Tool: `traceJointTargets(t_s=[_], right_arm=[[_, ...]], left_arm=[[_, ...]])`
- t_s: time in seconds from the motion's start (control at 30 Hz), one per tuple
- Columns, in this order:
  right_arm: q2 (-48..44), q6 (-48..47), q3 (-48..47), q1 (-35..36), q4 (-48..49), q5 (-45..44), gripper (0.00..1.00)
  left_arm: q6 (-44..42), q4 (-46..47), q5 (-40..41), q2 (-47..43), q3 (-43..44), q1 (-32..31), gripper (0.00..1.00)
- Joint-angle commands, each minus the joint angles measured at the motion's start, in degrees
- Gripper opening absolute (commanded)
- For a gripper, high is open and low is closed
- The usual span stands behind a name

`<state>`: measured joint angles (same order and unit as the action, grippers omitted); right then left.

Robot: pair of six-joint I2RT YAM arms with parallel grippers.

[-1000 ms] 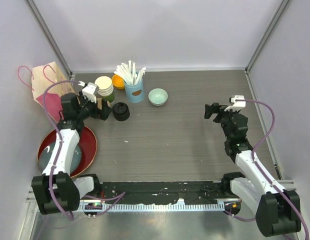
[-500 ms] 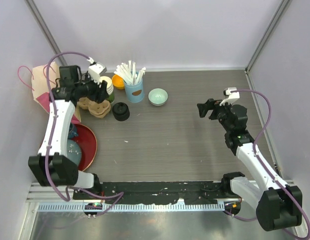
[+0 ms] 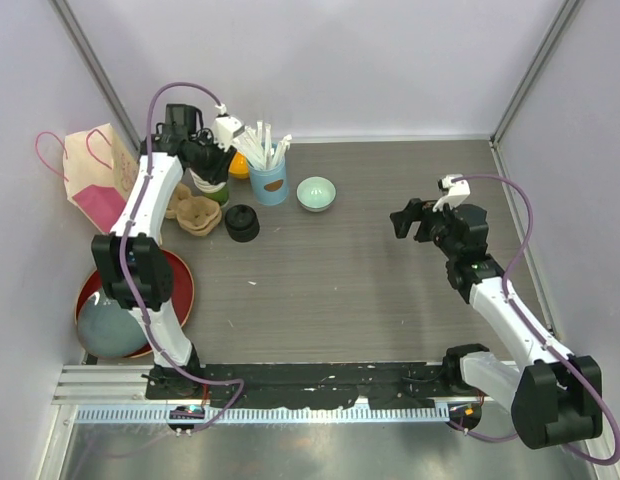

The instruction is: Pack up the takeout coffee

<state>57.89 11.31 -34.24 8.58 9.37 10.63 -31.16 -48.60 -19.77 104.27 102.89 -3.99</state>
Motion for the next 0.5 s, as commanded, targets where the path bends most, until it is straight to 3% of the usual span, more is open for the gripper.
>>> traceJointTargets(t_s=[0.0, 0.47], right_arm=[[1.08, -1.03, -2.59, 0.39, 0.57, 0.27, 0.89], [3.90, -1.55, -3.11, 0.56, 0.04, 0.35, 0.89]], left_arm=[[-0.39, -0.27, 2.36, 2.16, 4.16, -0.05, 0.39], [-1.54, -0.27, 5.44, 9.72, 9.78, -0.14, 0.31]])
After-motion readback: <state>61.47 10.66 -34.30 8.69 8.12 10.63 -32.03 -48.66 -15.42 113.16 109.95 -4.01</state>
